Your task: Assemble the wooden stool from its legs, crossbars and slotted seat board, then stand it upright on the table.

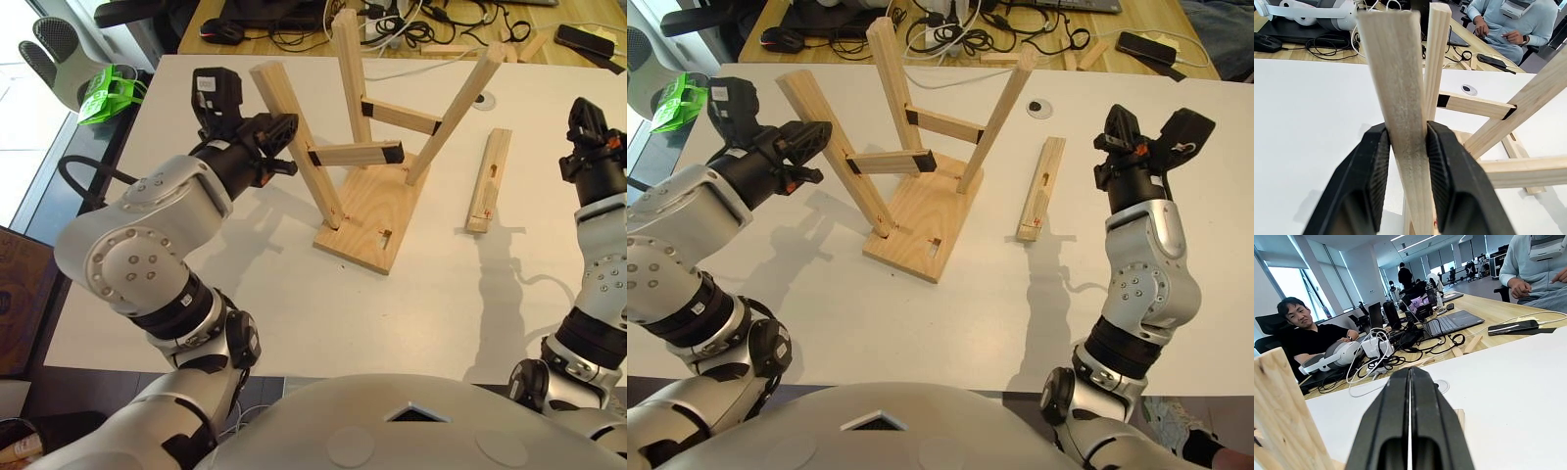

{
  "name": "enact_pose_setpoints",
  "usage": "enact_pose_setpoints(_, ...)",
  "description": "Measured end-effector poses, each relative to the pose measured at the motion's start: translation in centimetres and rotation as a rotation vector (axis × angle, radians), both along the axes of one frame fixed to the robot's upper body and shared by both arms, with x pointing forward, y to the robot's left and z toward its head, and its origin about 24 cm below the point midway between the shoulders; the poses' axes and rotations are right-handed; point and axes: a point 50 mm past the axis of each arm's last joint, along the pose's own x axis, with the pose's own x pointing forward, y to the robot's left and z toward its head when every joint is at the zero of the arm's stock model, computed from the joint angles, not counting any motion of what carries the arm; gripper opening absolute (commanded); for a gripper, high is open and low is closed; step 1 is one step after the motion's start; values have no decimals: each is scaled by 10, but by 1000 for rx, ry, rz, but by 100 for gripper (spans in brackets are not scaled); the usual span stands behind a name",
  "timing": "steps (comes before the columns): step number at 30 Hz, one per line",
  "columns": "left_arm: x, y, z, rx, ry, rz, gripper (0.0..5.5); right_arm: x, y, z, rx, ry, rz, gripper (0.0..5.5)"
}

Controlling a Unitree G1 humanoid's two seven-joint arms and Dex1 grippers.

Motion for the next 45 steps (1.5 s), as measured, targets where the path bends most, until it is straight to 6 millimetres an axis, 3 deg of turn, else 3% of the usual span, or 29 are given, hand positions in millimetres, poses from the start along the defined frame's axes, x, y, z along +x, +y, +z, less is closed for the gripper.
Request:
enact_pose_setpoints(6,-1,-4,-4,44,-45,-22,104,1,-3,-1,-9,3,-8,0)
enact_pose_setpoints(18,-16,4,-38,33,-246,4,104,4,-15,-1,-49,13,-34,0)
enact_pose_setpoints(28,20,-20,-65,9,-415,58,104,16,-17,15,-65,-24,-18,0)
enact_pose_setpoints(35,50,-40,-78,-29,-462,159,104,17,-14,14,-64,-17,-4,0)
enact_pose_setpoints(38,42,-44,-78,-8,-475,155,104,19,-12,15,-64,-20,7,0)
enact_pose_setpoints(45,14,-30,-71,52,-440,61,104,17,-13,12,-65,-7,7,0)
